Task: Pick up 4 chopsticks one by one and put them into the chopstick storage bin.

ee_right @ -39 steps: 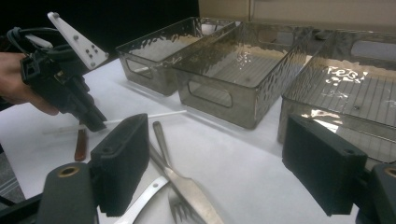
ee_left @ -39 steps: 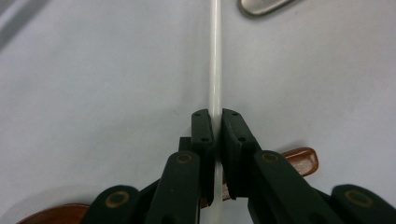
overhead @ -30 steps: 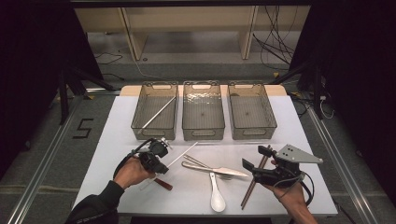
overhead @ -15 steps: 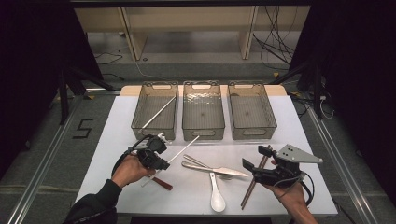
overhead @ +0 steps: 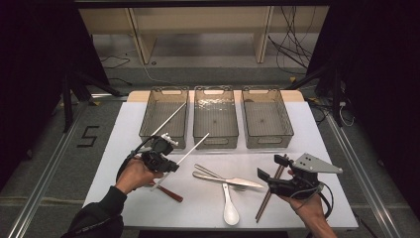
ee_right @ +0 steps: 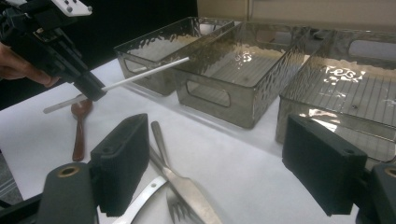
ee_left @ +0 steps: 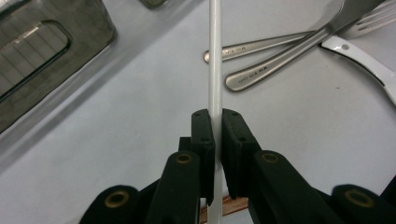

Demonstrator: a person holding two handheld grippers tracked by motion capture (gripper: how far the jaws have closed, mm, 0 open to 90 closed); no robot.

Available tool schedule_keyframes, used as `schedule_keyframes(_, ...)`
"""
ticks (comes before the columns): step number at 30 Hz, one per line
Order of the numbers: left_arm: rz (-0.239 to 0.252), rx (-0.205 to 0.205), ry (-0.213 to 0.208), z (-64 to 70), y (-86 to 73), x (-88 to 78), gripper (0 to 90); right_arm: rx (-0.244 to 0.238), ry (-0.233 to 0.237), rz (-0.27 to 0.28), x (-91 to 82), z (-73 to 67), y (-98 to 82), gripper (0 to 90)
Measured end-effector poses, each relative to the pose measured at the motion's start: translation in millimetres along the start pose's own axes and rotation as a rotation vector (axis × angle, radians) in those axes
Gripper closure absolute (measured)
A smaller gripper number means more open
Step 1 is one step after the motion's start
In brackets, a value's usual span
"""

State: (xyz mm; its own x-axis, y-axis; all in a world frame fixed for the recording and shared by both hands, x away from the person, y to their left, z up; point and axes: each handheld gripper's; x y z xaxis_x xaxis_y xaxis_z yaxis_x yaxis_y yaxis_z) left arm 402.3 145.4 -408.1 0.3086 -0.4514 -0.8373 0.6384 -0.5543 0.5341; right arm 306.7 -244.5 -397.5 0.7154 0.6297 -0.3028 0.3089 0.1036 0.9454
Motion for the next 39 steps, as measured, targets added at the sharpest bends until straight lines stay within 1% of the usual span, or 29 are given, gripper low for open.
schedule_keyframes(2, 0.016, -0.005, -0.004, -2.2, 2.3, -2.8, 83.7, 0.004, 0.001, 0.005, 0.0, 0.4, 0.0, 24.1)
schedule_keyframes(4, 0.024, 0.0, -0.004, -3.8, 4.6, -5.9, 83.7, 0.004, 0.001, 0.002, 0.0, 0.8, -0.2, 24.1)
schedule_keyframes(6, 0.05, -0.006, -0.006, -5.6, 7.2, -9.3, 83.7, 0.006, 0.001, 0.002, 0.2, 0.7, -0.2, 24.2)
schedule_keyframes(9, 0.075, -0.005, 0.003, -10.1, 12.3, -14.5, 83.7, 0.003, 0.001, 0.001, 0.9, 0.0, -0.2, 24.1)
schedule_keyframes(12, 0.109, -0.023, 0.01, -15.9, 18.1, -19.6, 83.7, 0.004, 0.0, 0.001, 0.9, 0.2, -0.2, 24.1)
schedule_keyframes(16, 0.179, -0.055, 0.018, -26.2, 27.8, -29.4, 83.7, 0.004, -0.001, 0.002, 0.2, 0.8, -0.2, 24.0)
schedule_keyframes(19, 0.209, -0.07, 0.019, -32.3, 35.0, -34.0, 83.7, 0.004, -0.001, 0.003, 0.2, 1.1, -0.2, 24.0)
schedule_keyframes(20, 0.21, -0.068, 0.019, -34.2, 37.1, -34.7, 83.7, 0.004, 0.0, 0.003, 0.3, 1.1, -0.2, 24.0)
schedule_keyframes(25, 0.236, -0.077, 0.048, -44.5, 49.9, -38.5, 83.7, 0.005, 0.0, 0.001, 0.5, 0.6, -0.2, 24.0)
schedule_keyframes(29, 0.26, -0.083, 0.062, -53.5, 56.4, -39.0, 83.7, 0.005, 0.0, 0.001, 0.6, 1.0, -0.4, 24.0)
schedule_keyframes(31, 0.259, -0.082, 0.074, -58.4, 59.5, -38.7, 83.7, 0.005, 0.0, 0.0, 0.6, 0.8, -0.4, 24.0)
schedule_keyframes(34, 0.273, -0.083, 0.083, -65.9, 63.9, -39.6, 83.7, 0.005, 0.001, 0.001, 0.6, 1.1, -0.4, 24.0)
schedule_keyframes(37, 0.29, -0.091, 0.102, -73.3, 69.0, -40.8, 83.6, 0.006, 0.001, 0.001, 0.9, 1.5, -0.6, 24.0)
schedule_keyframes(39, 0.294, -0.088, 0.112, -78.7, 71.8, -41.9, 83.6, 0.005, 0.001, 0.002, 0.9, 1.4, -0.6, 24.0)
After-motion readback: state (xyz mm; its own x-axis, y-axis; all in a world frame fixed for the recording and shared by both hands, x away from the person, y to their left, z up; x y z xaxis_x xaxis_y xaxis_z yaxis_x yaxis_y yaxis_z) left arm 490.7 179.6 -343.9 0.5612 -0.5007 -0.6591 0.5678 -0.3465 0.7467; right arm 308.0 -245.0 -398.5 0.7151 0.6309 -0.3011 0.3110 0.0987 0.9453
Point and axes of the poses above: each handheld gripper's, and its own axes: x roughly forward along the jaws, y roughly out of its top, z roughly to its right, and after that the axes turned 5 degrees about z, right-handed
